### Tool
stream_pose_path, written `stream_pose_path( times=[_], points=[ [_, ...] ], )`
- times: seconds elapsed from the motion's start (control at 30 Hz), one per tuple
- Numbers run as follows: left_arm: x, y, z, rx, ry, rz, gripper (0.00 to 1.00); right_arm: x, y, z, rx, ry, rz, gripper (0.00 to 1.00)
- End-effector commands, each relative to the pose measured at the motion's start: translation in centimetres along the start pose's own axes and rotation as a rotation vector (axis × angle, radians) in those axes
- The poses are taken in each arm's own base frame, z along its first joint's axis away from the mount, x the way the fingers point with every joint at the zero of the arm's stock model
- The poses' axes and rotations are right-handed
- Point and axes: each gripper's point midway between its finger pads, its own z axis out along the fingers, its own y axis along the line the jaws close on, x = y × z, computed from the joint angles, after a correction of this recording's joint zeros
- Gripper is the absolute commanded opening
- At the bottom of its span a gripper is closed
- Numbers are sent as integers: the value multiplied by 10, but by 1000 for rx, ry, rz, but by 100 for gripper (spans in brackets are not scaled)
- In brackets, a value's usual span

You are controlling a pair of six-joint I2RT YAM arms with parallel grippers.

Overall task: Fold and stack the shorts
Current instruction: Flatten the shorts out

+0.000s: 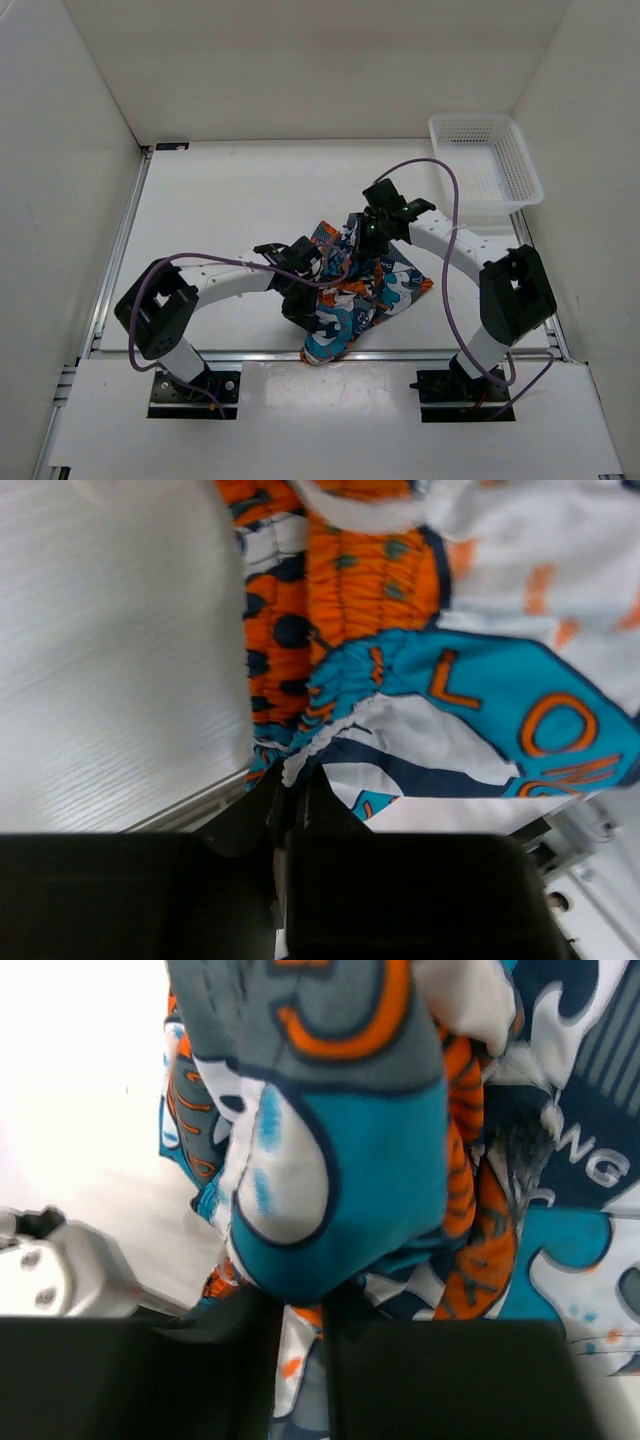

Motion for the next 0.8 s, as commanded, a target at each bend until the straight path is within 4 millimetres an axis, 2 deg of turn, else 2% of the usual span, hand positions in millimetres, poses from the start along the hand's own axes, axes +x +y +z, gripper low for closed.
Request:
stream_pose_path(
  times=[0.0,0.03,0.07,0.1,0.13,0.17,0.2,0.23,0.27,0.3,0.33,0.37,0.4,0.43,0.5,0.53,0.57,0.6,0.63,0.67,0.7,0.73,0.77],
  points=[
    [-24,-6,-13,42,-73,8,10,-36,18,-7,-46,-93,-16,2],
    [-30,-4,-19,49,-98,8,10,-45,18,-11,-51,-114,-8,0],
    [-34,0,-29,48,-112,-5,10,-61,28,-19,-81,-145,-29,0],
    [-54,5,-54,50,-192,-9,10,-74,30,-20,-90,-160,-30,0],
    [-68,16,-70,-3,-255,-18,10,-82,44,-25,-141,-163,-53,0],
    [-75,38,-93,-64,-273,-77,10,-115,66,-39,-200,-218,-100,0],
    [-104,34,-134,-79,-385,-42,10,-131,81,-50,-237,-250,-128,0],
    [-120,45,-162,-139,-461,-59,10,-151,98,-64,-274,-301,-160,0],
    [-133,49,-194,-166,-527,-72,10,-166,110,-68,-298,-323,-186,0],
    [-151,51,-261,-181,-666,-109,10,-198,147,-116,-394,-445,-251,0],
    [-160,59,-291,-222,-731,-144,10,-211,160,-125,-424,-481,-285,0],
    [-165,59,-321,-229,-795,-164,10,-222,174,-146,-462,-534,-319,0],
    [-171,51,-382,-205,-956,-180,10,-230,186,-166,-496,-581,-342,0],
    [-169,49,-402,-203,-994,-185,10,-243,201,-205,-542,-670,-374,0],
    [-169,35,-436,-162,-1090,-157,10,-246,211,-226,-599,-708,-412,0],
    [-157,20,-461,-132,-1165,-126,10,-249,214,-245,-628,-755,-435,0],
    [-156,7,-474,-83,-1212,-83,10,-242,215,-254,-644,-758,-437,0],
    [-157,2,-467,-56,-1200,-38,10,-235,220,-284,-668,-825,-475,0],
    [-154,-12,-466,3,-1207,16,10,-232,217,-289,-658,-850,-485,0],
    [-144,-37,-476,88,-1254,118,10,-228,195,-254,-595,-803,-461,0],
    [-141,-45,-465,121,-1224,147,10,-224,186,-251,-569,-812,-444,0],
    [-140,-50,-436,146,-1138,163,10,-222,173,-272,-544,-882,-449,0],
    [-141,-55,-419,164,-1091,179,10,-221,157,-263,-500,-878,-418,0]
  ],
)
